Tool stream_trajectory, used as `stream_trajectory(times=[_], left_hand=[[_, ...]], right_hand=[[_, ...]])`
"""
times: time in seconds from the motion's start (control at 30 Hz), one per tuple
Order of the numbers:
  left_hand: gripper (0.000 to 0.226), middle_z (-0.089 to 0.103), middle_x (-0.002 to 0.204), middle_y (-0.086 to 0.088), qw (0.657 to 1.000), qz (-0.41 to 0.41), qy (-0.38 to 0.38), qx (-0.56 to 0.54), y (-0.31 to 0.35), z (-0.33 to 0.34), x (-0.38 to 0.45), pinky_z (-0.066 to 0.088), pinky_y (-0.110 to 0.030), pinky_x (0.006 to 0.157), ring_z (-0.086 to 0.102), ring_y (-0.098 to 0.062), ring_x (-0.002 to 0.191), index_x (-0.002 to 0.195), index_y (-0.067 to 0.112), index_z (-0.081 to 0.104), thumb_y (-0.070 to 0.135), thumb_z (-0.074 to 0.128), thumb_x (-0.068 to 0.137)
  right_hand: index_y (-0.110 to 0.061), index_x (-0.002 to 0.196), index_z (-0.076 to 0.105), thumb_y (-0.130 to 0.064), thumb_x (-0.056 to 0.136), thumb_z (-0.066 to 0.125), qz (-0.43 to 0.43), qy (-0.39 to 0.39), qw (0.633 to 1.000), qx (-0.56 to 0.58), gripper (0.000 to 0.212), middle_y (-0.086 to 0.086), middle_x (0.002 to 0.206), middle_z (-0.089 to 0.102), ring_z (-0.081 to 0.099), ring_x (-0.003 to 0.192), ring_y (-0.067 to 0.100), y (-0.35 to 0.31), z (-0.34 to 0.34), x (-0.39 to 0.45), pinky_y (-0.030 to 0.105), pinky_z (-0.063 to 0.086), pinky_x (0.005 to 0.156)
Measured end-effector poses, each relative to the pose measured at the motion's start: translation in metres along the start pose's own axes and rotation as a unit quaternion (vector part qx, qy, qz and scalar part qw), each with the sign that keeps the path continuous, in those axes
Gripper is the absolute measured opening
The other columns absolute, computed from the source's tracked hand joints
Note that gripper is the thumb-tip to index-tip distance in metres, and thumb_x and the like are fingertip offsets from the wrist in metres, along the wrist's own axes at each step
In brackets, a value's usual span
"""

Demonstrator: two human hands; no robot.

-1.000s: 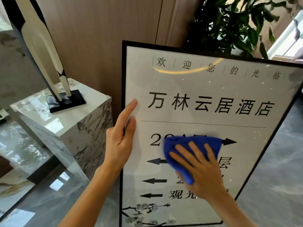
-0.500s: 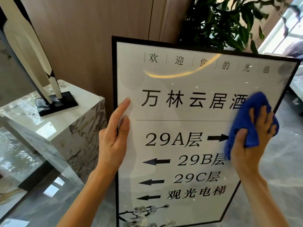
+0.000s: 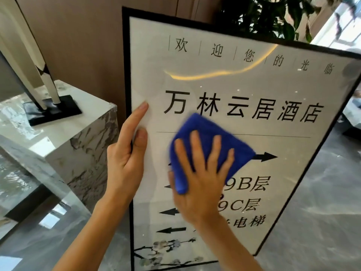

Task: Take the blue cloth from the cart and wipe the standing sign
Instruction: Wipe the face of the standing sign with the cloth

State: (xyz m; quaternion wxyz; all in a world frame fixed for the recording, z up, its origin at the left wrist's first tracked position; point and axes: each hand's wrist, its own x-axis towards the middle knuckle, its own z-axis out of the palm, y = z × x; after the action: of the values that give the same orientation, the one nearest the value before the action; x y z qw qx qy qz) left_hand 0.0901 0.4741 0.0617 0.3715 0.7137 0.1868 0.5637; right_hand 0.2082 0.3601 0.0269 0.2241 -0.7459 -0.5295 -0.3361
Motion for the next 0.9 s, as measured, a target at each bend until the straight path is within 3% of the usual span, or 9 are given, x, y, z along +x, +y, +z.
stream_trajectory(times=[0.1, 0.23, 0.37, 0.63, 0.7, 0.8, 0.9], left_hand=[[0.048, 0.052, 0.129, 0.045, 1.0, -0.007, -0.002, 0.003, 0.001, -0.001, -0.002, 0.041, 0.004, 0.079, 0.052, 0.027, 0.09, 0.141, 0.05, 0.04, 0.016, 0.04, 0.106], [0.049, 0.05, 0.139, 0.037, 1.0, -0.017, -0.006, -0.02, 0.001, -0.001, 0.001, 0.042, -0.003, 0.092, 0.054, 0.015, 0.118, 0.141, 0.052, 0.041, 0.017, 0.04, 0.107], [0.046, 0.051, 0.138, 0.037, 1.0, -0.018, 0.002, -0.018, 0.001, 0.002, 0.003, 0.038, 0.002, 0.093, 0.05, 0.017, 0.122, 0.143, 0.038, 0.043, 0.009, 0.04, 0.107], [0.046, 0.045, 0.142, 0.041, 0.999, -0.041, 0.031, 0.017, 0.005, 0.004, 0.001, 0.032, 0.001, 0.1, 0.041, 0.017, 0.131, 0.141, 0.052, 0.043, 0.02, 0.04, 0.108], [0.046, 0.043, 0.144, 0.04, 0.998, -0.049, 0.032, 0.012, 0.005, 0.005, 0.0, 0.032, 0.001, 0.1, 0.039, 0.016, 0.133, 0.142, 0.053, 0.042, 0.022, 0.041, 0.108], [0.047, 0.038, 0.147, 0.04, 0.997, -0.072, 0.022, 0.008, 0.003, 0.003, -0.015, 0.029, -0.001, 0.104, 0.033, 0.015, 0.138, 0.142, 0.057, 0.038, 0.027, 0.041, 0.107], [0.05, 0.04, 0.137, 0.05, 0.996, -0.086, 0.01, 0.017, -0.006, 0.003, -0.047, 0.032, 0.007, 0.091, 0.039, 0.028, 0.122, 0.141, 0.063, 0.034, 0.026, 0.039, 0.107]], right_hand=[[-0.036, 0.16, 0.012, -0.058, 0.1, 0.037, -0.062, -0.028, 0.997, -0.021, 0.069, -0.007, 0.171, 0.002, 0.001, 0.157, 0.035, -0.012, 0.006, -0.018, 0.066, 0.0, 0.12], [-0.039, 0.159, 0.018, -0.054, 0.101, 0.04, -0.082, -0.007, 0.997, -0.009, 0.064, -0.013, 0.17, 0.008, 0.009, 0.157, 0.022, 0.013, 0.003, -0.023, 0.056, 0.003, 0.124], [-0.038, 0.16, 0.016, -0.048, 0.105, 0.036, -0.046, 0.025, 0.999, -0.002, 0.06, -0.016, 0.169, 0.011, 0.013, 0.157, 0.017, 0.067, -0.004, -0.029, 0.051, 0.007, 0.126], [-0.037, 0.16, 0.013, -0.045, 0.107, 0.027, 0.083, 0.062, 0.994, 0.036, 0.056, -0.023, 0.167, 0.011, 0.011, 0.157, 0.012, 0.189, -0.036, -0.039, 0.05, 0.011, 0.127], [-0.036, 0.16, 0.013, -0.043, 0.106, 0.028, 0.086, 0.07, 0.993, 0.041, 0.056, -0.019, 0.167, 0.015, 0.012, 0.157, 0.014, 0.204, -0.04, -0.04, 0.051, 0.01, 0.127], [-0.037, 0.16, 0.014, -0.041, 0.107, 0.028, 0.098, 0.08, 0.99, 0.063, 0.055, 0.002, 0.164, 0.03, 0.015, 0.156, 0.02, 0.208, -0.043, -0.038, 0.057, 0.01, 0.125], [-0.039, 0.159, 0.015, -0.041, 0.106, 0.028, 0.113, 0.091, 0.986, 0.086, 0.054, 0.011, 0.163, 0.031, 0.017, 0.155, 0.028, 0.196, -0.041, -0.037, 0.062, 0.008, 0.123]])
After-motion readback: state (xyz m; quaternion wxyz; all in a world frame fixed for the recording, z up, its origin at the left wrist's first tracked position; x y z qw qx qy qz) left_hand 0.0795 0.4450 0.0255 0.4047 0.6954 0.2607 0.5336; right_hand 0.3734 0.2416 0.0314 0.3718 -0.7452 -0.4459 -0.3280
